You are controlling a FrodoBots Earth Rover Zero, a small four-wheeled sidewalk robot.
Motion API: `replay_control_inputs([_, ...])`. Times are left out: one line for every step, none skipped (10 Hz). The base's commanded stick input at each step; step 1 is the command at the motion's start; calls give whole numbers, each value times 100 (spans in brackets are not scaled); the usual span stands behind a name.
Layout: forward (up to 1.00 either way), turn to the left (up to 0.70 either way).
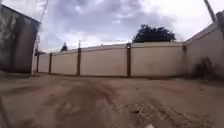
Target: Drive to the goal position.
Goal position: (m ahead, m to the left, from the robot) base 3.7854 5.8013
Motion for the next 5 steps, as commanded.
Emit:
replay_control_inputs([70,24])
replay_control_inputs([70,8])
replay_control_inputs([70,0])
replay_control_inputs([70,0])
replay_control_inputs([70,0])
